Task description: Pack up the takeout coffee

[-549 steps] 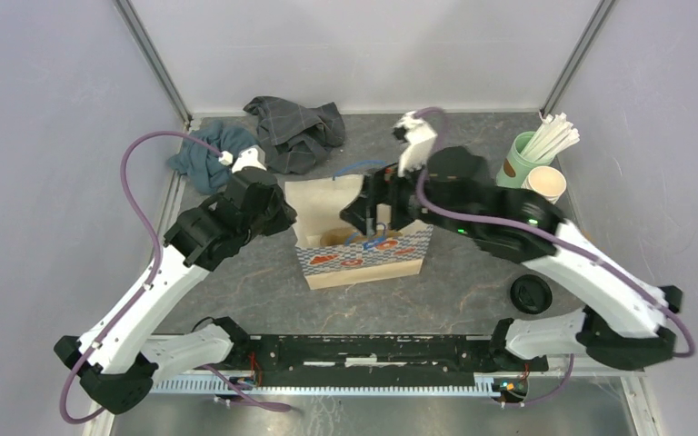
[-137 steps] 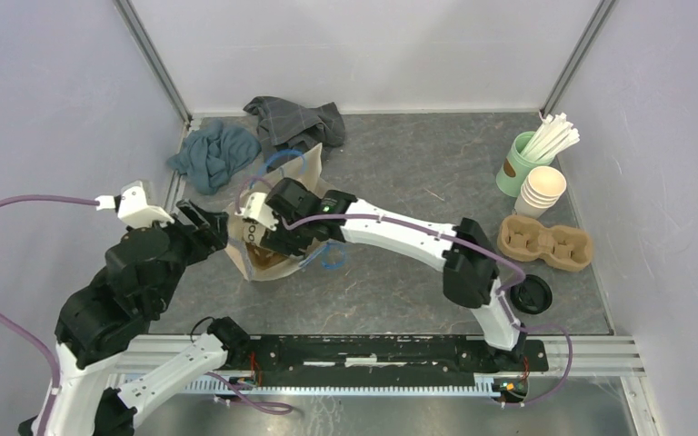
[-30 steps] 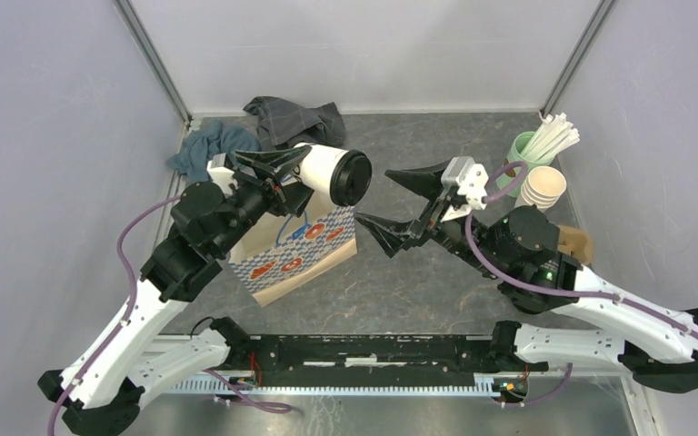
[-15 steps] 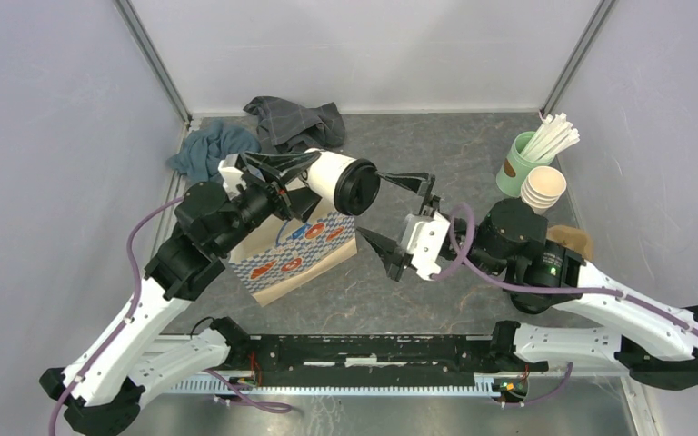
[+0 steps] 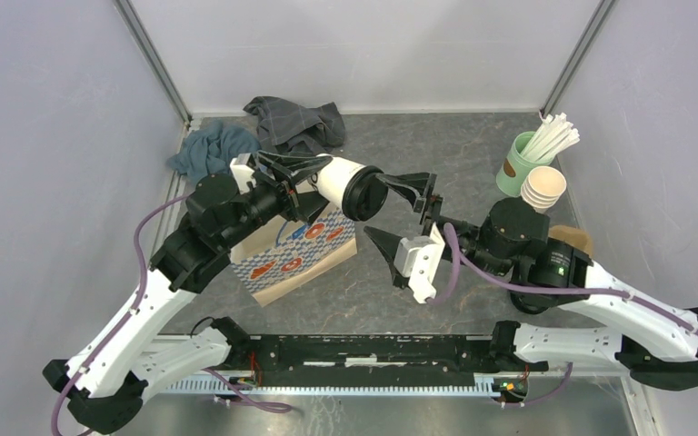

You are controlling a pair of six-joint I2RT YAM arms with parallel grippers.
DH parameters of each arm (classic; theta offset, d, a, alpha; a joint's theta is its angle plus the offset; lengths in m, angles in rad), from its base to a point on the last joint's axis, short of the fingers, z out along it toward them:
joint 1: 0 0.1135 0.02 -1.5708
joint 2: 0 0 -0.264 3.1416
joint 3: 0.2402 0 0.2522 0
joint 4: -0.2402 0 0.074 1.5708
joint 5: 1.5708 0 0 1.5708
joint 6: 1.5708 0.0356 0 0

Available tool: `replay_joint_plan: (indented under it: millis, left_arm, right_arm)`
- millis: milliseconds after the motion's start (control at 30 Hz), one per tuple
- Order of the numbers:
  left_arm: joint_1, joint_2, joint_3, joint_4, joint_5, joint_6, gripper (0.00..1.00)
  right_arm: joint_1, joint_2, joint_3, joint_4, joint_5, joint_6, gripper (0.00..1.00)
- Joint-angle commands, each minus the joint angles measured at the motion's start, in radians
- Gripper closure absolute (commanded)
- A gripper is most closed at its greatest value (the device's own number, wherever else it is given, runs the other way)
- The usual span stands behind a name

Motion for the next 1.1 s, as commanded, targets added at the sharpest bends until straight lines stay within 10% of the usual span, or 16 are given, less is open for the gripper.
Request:
replay_joint_plan:
  millis: [0,1067]
  left_arm:
    - [0.0,0.002,0.065,-0.014,0.032,0.043,0.59]
    - [0.0,0.028,0.085,-0.059,0.06,0.083,0.6]
  right_arm:
    - [-0.002,-0.031,-0.001,0.026,0.018,-0.025,0.03]
    - [-0.028,0.036,0.074,-0.016,0.026,-0.097,0.1]
